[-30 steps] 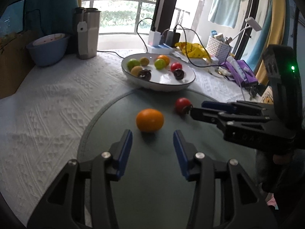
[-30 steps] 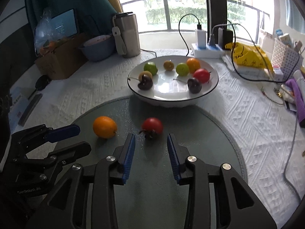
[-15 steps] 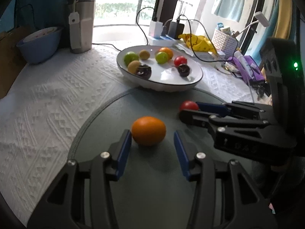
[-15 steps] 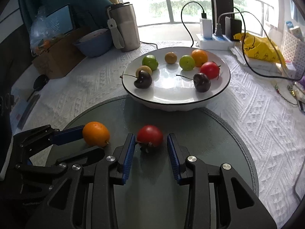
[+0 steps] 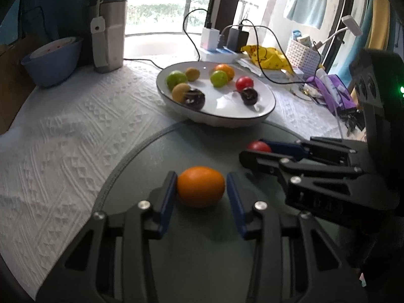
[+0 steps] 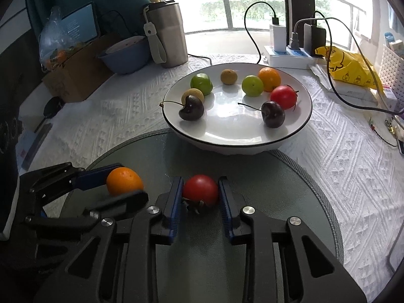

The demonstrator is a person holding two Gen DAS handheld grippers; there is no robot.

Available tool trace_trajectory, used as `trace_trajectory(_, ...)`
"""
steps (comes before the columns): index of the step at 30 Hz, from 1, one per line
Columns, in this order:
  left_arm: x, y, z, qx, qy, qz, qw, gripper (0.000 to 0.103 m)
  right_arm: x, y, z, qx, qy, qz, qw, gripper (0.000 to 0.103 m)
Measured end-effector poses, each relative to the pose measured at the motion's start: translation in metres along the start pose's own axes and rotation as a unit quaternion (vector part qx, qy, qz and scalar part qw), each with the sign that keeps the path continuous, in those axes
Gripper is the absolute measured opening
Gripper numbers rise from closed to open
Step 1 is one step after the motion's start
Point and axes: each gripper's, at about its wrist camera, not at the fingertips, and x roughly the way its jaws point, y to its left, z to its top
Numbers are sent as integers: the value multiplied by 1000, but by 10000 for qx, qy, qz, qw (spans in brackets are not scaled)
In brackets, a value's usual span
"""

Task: Organize fruits
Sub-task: 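Grasp the orange with the left tool while the right tool grasps a red tomato, then carry the orange and tomato onto the white plate and open both tools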

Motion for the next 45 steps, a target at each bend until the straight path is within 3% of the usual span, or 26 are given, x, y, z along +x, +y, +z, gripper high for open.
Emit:
trace_trajectory(18, -22, -17, -4, 144, -133, -139, 9997, 39, -44, -2, -6, 26, -393, -65, 9992, 30)
trace_trajectory(32, -42, -46, 25, 247, -531, -133, 9982, 39, -79, -27, 17, -110, -807, 111, 9966, 30)
trace_trajectory(45, -16, -50, 55, 76, -544, -138, 9984, 39, -81, -54, 45, -195, -977, 240, 9947, 30)
